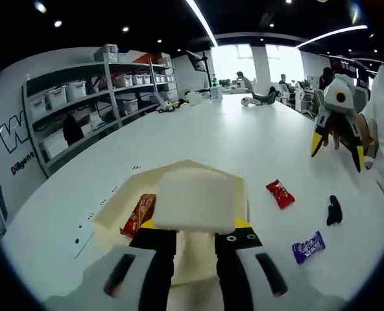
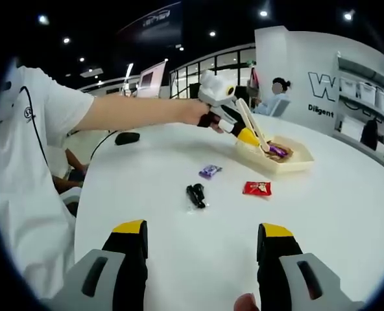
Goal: Place the target food into the container with the food tongs after gripping and lifting it, then release it inside without dropping or visibly crushing the food.
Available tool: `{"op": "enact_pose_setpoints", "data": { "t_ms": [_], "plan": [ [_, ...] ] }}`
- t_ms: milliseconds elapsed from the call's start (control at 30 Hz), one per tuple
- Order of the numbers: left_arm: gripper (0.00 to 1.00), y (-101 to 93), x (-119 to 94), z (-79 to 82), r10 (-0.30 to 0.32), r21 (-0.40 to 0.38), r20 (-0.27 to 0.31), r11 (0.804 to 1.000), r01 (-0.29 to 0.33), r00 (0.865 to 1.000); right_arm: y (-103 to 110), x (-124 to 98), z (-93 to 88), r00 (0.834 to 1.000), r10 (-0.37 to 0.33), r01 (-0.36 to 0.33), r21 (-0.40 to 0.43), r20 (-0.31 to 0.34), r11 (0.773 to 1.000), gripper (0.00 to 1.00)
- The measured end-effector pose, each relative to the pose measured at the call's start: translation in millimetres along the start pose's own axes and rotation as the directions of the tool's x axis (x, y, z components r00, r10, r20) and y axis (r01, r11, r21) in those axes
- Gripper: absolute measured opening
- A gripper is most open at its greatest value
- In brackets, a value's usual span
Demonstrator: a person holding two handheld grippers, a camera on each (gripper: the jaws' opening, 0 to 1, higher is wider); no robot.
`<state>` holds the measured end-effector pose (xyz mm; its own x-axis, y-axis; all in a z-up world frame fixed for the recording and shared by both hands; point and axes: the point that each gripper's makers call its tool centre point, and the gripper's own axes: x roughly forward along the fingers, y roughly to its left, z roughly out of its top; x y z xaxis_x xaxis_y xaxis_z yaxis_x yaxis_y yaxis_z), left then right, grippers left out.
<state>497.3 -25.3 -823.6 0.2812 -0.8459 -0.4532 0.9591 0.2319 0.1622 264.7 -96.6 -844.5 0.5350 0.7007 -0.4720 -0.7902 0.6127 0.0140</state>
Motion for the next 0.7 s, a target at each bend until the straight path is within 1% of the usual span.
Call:
{"op": "enact_pose_setpoints", "data": {
  "t_ms": [167,300,533,700],
  "plan": [
    [0.21,-5.4,6,8.2,-0.008,0.011,0.013,1.000,0.008,1.000,0,-1,-0.8,1.000,-0.001,0.001,0.001,0.000,1.000,0.66],
    [0.21,-2.9,11,4.9,0.001,0.033,-0.010,0.999,-0.001,1.000,0,-2,-1.3,1.000,-0.004,0.004,0.002,0.000,1.000,0.66],
    [0.21,0.0,10,0.8,0.019,0.046,-0.029,0.999,-0.018,0.999,-1,-3,-3.0,1.000,-0.006,0.006,0.006,0.001,1.000,0.66],
    [0.21,1.4,11,0.9,0.031,0.055,-0.028,0.998,-0.029,0.999,-1,-2,-4.1,1.000,-0.004,0.004,0.010,0.004,1.000,0.66]
  ]
}}
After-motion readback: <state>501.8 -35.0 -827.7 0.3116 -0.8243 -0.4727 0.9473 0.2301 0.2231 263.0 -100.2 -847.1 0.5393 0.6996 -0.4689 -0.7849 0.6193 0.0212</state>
